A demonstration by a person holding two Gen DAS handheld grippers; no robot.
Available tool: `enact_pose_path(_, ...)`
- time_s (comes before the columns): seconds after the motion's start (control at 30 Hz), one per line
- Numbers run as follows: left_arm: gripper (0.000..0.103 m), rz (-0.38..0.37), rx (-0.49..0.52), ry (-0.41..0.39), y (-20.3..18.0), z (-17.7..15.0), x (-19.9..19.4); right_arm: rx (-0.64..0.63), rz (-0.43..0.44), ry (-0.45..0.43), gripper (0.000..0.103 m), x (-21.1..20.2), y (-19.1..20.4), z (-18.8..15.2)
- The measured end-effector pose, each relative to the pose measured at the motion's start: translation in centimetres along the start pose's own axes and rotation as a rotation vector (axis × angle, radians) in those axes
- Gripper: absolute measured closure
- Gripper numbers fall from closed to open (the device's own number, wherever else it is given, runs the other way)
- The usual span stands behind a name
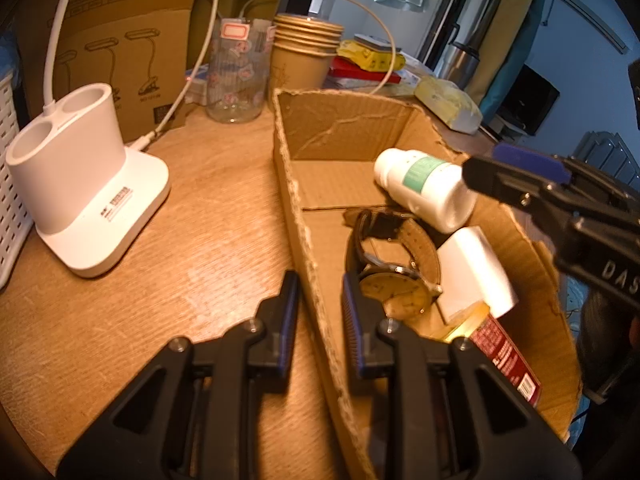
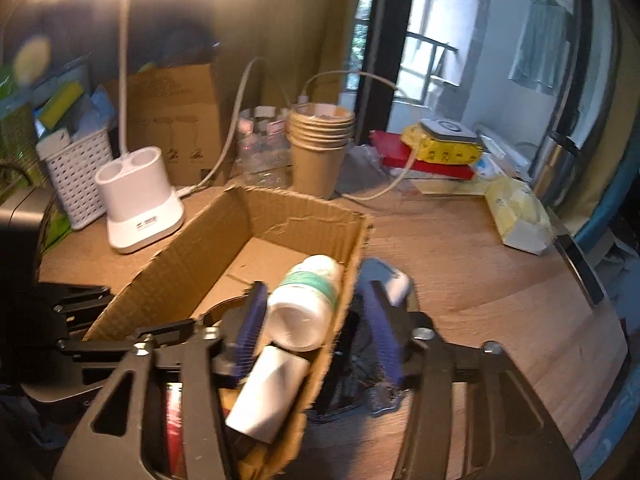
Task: Organize rigid objects
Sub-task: 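Move the right gripper to the black car key and grasp it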
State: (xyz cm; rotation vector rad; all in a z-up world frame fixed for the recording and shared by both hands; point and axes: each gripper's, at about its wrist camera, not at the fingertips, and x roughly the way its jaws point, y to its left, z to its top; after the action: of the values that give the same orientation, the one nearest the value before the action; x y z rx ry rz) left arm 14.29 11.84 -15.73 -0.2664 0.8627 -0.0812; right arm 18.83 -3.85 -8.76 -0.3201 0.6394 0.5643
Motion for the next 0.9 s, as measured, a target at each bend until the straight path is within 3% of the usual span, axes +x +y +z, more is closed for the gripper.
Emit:
enact_pose_path(0.3,0.079,-0.001,0.000,0.000,0.0,0.0,0.0,0.070,-0.035,0.094,0.043,3.3,-1.8,-1.8)
enact_pose_path(0.9,0.079,-0.001,-0.001,0.000,0.0,-0.1,0.1,0.162,-0.018,-0.007,0.043,-0.5,-5.1,-1.6)
